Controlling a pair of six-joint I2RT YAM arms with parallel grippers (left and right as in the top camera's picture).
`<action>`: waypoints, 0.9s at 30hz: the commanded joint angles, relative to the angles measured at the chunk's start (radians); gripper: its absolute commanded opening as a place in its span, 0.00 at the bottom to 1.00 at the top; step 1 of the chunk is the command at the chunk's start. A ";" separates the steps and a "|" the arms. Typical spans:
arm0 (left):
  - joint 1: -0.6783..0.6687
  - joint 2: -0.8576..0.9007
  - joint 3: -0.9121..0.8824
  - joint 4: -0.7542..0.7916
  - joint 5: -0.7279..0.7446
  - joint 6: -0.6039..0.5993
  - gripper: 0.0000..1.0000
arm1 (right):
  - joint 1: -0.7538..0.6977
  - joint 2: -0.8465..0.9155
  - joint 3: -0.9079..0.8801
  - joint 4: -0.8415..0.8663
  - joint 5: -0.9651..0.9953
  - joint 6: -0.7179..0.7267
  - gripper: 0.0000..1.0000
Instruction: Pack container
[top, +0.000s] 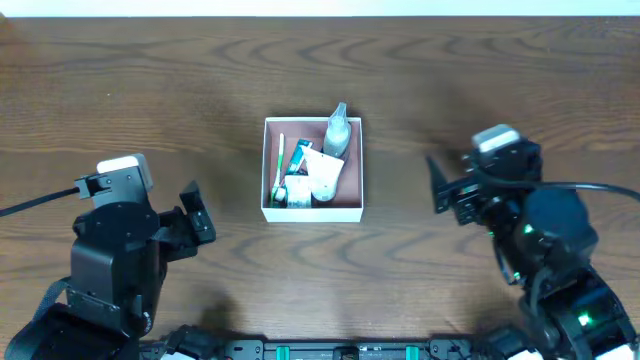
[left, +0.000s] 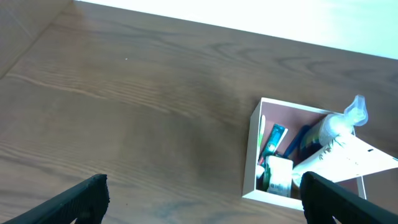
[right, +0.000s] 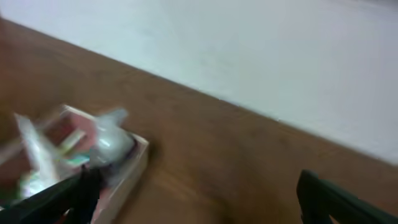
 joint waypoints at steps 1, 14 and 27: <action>0.005 0.000 0.005 -0.003 -0.013 0.005 0.98 | -0.164 -0.058 -0.142 0.040 -0.253 -0.007 0.99; 0.005 0.000 0.005 -0.003 -0.013 0.005 0.98 | -0.365 -0.502 -0.636 0.113 -0.263 -0.008 0.99; 0.005 0.000 0.005 -0.003 -0.013 0.005 0.98 | -0.365 -0.688 -0.769 0.126 -0.265 0.011 0.99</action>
